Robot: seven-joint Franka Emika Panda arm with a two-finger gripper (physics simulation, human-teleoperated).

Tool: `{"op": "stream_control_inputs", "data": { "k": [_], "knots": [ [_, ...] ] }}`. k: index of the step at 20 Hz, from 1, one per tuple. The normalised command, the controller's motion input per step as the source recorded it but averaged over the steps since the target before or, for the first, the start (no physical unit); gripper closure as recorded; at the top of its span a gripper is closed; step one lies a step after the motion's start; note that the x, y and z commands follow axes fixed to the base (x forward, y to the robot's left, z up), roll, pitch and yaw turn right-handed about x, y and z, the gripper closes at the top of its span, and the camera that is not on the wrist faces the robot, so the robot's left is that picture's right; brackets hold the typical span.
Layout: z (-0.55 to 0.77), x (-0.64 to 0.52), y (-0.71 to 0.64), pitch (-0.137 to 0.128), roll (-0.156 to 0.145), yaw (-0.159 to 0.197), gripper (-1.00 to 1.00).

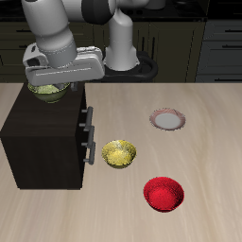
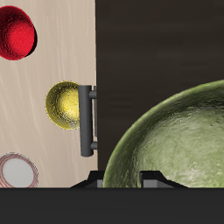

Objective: Place the green bowl on the plate

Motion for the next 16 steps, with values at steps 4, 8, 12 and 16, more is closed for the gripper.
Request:
{"op": "stream_control_inputs", "data": {
  "k": [4, 8, 12, 16],
  "knots": [
    [0.26, -0.22, 0.37, -0.049, 0.023, -0.004, 1.00],
    [0.22, -0.24, 0.37, -0.041, -0.010, -0.019, 1.00],
    [0.10, -0.19, 0.20, -0.031, -0.061, -0.017, 1.00],
    [0.17, -0.21, 0.34, -0.052, 0.027, 0.019, 1.00]
  ]
}}
